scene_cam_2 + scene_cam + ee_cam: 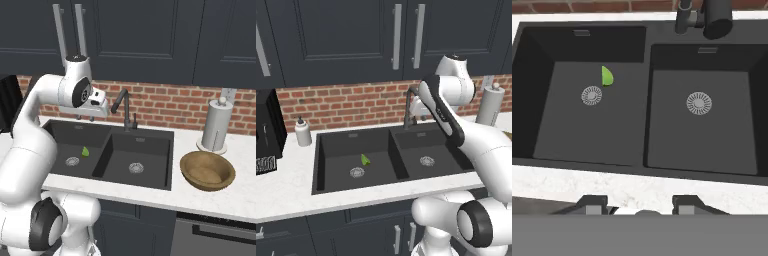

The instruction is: Pick the lemon wedge from the sink and place it in the bowl. Then pick the bowl and place it in the microwave. Then close the microwave door and press the start button.

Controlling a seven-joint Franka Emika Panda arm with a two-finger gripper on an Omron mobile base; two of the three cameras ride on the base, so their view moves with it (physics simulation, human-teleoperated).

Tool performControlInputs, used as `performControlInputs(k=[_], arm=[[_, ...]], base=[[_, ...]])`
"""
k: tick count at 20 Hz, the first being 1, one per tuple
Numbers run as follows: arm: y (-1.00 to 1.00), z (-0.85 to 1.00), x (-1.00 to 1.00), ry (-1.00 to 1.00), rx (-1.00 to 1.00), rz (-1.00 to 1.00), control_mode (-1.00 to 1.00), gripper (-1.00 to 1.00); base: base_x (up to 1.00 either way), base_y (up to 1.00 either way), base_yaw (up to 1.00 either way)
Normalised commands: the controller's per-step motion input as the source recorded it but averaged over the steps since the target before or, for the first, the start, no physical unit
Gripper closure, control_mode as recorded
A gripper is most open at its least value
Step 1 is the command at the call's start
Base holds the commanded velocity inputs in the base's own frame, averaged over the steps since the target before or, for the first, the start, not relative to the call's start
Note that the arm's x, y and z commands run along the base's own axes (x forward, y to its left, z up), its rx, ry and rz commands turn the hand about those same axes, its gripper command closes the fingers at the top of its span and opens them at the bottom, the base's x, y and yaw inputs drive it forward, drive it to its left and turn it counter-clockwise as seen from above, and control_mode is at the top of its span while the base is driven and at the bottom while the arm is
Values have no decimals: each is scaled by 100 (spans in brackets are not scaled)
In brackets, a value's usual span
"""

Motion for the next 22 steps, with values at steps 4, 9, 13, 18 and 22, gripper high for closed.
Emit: performControlInputs(k=[4,9,13,18,22], arm=[[1,3,-14,-1,-1,0,-100,-100],[91,-40,-3,0,-31,-2,-100,-100],[94,-93,-7,0,-10,-2,-100,-100],[92,-100,29,2,-2,0,-100,-100],[67,-91,67,13,-3,0,-100,-100]], base=[[0,0,0],[0,0,0],[0,0,0],[0,0,0],[0,0,0]])
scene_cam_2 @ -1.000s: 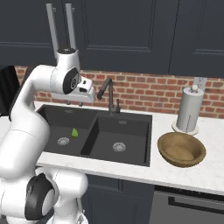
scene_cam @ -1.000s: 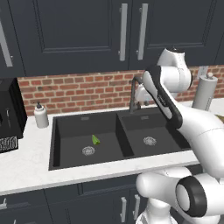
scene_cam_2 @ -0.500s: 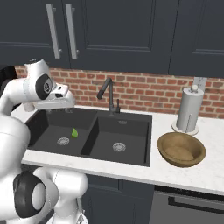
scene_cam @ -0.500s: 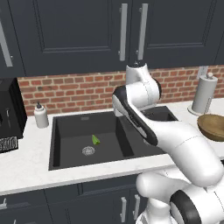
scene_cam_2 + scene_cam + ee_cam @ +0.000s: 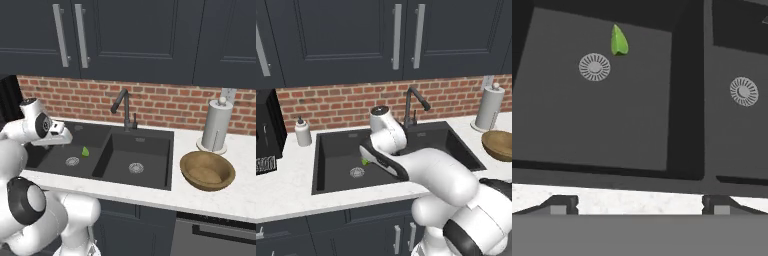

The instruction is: Pick the lemon wedge from the sink and place it in the bowl. Then pick the bowl and place it in the microwave. Then close the microwave door and press the start button.

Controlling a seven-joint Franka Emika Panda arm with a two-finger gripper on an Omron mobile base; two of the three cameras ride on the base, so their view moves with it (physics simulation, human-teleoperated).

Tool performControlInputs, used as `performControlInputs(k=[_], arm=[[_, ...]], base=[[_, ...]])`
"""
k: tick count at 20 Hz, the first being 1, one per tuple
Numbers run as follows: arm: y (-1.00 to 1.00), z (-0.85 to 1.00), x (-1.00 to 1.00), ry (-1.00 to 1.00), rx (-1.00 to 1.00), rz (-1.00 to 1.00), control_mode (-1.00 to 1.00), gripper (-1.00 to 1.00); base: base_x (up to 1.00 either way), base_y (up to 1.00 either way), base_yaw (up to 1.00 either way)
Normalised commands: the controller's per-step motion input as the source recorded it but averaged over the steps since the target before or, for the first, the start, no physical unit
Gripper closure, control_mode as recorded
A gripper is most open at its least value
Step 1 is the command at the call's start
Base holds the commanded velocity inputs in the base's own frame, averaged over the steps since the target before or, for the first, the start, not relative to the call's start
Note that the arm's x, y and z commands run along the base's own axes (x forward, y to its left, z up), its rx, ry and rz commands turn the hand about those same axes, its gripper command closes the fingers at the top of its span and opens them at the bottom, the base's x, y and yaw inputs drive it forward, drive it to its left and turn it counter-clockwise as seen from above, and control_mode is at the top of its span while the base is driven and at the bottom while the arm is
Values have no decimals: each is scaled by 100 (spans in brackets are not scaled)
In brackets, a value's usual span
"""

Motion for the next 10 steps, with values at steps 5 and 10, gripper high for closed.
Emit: performControlInputs(k=[5,10], arm=[[41,-58,42,9,-20,-9,-100,-100],[1,-54,85,5,-13,-3,-100,-100]], base=[[0,0,0],[0,0,0]])
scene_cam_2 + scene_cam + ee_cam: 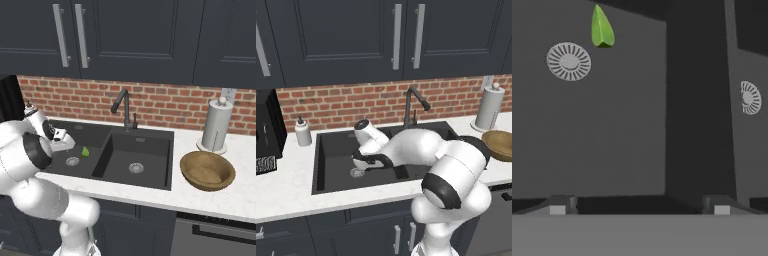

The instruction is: Pick the lemon wedge from the sink and place it in the bowl. Then pick the bowl and place it in the microwave. Then close the microwave door and press the start button.

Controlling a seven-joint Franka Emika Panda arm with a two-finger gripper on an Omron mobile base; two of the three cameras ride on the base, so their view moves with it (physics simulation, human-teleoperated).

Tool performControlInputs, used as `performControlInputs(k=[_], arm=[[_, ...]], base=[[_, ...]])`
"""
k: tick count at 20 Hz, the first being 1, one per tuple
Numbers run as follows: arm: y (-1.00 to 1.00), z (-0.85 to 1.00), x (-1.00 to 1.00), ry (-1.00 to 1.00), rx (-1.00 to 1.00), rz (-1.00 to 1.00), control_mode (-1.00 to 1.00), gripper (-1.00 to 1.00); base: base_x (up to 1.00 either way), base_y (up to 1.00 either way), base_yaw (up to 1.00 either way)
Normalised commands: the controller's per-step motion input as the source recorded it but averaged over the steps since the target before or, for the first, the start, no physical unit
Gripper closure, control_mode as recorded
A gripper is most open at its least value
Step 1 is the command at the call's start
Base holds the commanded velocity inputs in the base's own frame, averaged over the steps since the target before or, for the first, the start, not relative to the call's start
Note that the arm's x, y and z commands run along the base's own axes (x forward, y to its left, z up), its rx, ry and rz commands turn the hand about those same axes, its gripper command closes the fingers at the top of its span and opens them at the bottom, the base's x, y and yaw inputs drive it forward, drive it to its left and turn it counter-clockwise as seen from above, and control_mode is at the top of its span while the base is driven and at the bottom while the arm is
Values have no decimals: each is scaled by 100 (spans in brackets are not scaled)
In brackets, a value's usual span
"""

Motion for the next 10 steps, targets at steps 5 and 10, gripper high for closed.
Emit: performControlInputs(k=[5,10], arm=[[0,-56,100,4,-17,0,-100,-100],[15,-55,86,0,-10,0,-100,-100]], base=[[0,0,0],[0,0,0]])
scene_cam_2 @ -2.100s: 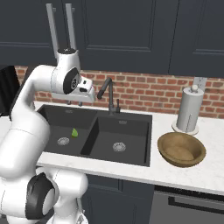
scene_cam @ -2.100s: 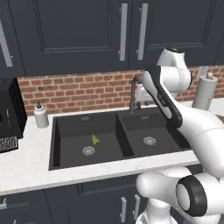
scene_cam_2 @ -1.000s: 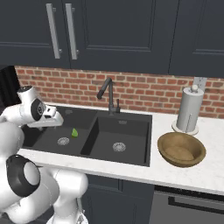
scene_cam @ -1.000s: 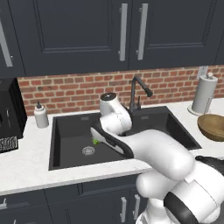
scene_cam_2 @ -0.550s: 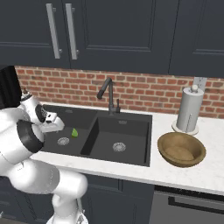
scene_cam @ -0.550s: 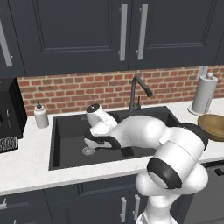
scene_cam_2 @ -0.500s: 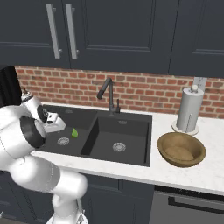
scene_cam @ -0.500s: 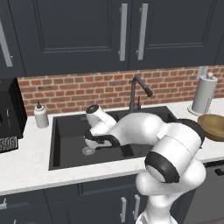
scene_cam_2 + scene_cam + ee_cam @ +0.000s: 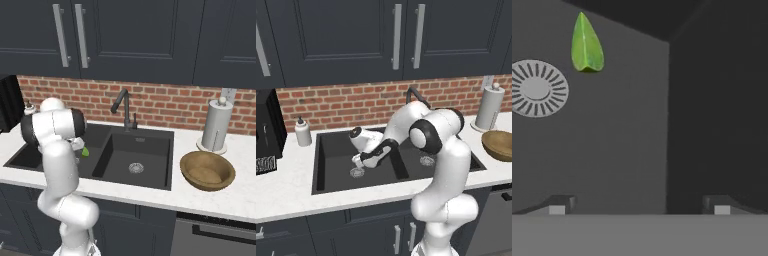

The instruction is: Pick the lemon wedge from the sink and place it in the bowl. Then pick the bowl and place it in the microwave. Then close the microwave door and press the start button.

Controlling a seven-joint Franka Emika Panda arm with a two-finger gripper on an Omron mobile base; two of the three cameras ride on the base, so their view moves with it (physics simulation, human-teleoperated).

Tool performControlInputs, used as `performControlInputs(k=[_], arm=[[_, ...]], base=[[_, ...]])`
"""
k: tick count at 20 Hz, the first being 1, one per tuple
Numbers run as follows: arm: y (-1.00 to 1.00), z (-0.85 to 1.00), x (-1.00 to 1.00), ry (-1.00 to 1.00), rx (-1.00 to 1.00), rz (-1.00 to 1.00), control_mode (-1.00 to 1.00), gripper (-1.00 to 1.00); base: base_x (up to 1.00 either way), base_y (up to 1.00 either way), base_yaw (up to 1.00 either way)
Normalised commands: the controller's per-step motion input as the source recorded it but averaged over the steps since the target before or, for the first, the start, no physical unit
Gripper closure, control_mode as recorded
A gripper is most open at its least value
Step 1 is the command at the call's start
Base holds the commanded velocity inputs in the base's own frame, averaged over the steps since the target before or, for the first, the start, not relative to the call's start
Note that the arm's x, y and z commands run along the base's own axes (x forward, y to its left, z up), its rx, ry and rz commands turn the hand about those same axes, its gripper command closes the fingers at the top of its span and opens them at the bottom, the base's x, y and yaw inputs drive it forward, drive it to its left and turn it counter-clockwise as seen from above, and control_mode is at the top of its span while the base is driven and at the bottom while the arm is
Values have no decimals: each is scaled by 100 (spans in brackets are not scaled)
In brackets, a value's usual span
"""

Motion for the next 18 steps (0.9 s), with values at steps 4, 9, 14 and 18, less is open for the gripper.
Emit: performControlInputs(k=[4,9,14,18], arm=[[34,-39,72,0,0,0,-100,-100],[38,-23,69,0,0,0,-100,-100],[2,-33,62,0,0,0,-100,-100],[0,-61,51,1,0,0,-100,-100]], base=[[0,0,0],[0,0,0],[0,0,0],[0,0,0]])
